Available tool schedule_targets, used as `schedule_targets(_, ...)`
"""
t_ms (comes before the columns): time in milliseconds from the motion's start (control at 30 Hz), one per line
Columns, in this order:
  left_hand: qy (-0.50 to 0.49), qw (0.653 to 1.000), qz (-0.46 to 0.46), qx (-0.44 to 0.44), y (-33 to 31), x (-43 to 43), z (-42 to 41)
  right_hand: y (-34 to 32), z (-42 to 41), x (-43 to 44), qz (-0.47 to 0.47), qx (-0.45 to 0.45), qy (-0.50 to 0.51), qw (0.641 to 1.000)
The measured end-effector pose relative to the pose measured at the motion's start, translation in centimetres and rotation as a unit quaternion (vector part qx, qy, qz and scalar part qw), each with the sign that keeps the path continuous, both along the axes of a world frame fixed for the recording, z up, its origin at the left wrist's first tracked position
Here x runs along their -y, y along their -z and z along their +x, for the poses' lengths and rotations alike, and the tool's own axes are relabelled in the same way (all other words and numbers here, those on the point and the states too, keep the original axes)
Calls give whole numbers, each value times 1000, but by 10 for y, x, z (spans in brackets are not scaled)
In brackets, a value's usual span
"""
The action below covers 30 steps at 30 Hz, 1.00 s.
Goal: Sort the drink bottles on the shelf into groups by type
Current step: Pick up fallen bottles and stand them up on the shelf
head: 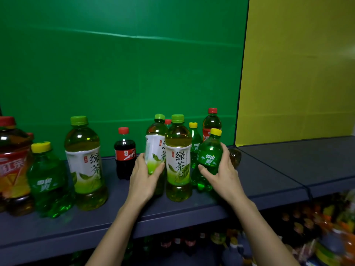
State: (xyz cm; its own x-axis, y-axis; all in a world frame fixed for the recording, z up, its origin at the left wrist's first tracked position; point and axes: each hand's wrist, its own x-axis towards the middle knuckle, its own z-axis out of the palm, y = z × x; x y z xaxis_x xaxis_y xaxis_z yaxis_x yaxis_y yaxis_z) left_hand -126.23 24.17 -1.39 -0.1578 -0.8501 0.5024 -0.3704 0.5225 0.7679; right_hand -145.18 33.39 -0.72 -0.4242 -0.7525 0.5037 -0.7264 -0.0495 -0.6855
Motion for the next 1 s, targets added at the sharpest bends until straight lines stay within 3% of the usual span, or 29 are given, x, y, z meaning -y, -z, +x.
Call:
schedule_targets(300, 95, 992, 32, -72, 13, 0, 3, 13, 5, 6, -25, -45, -27, 998)
schedule_targets(533, 77, 995, 7, -60, 17, -1, 3, 24, 4, 11, 2, -32, -37, 999)
schedule_targets(633, 3, 997, -56, -53, 15, -12, 7, 23, -8, 3, 22, -51, -59, 997)
schedule_targets(733, -77, 980, -165, -78, 11, -33, 7, 17, -33, -6, -15, -46, -44, 998)
schedule_targets(1000, -107, 958, -258, -68, 7, -67, -30, -2, -134, 21, -34, -67, -2, 997)
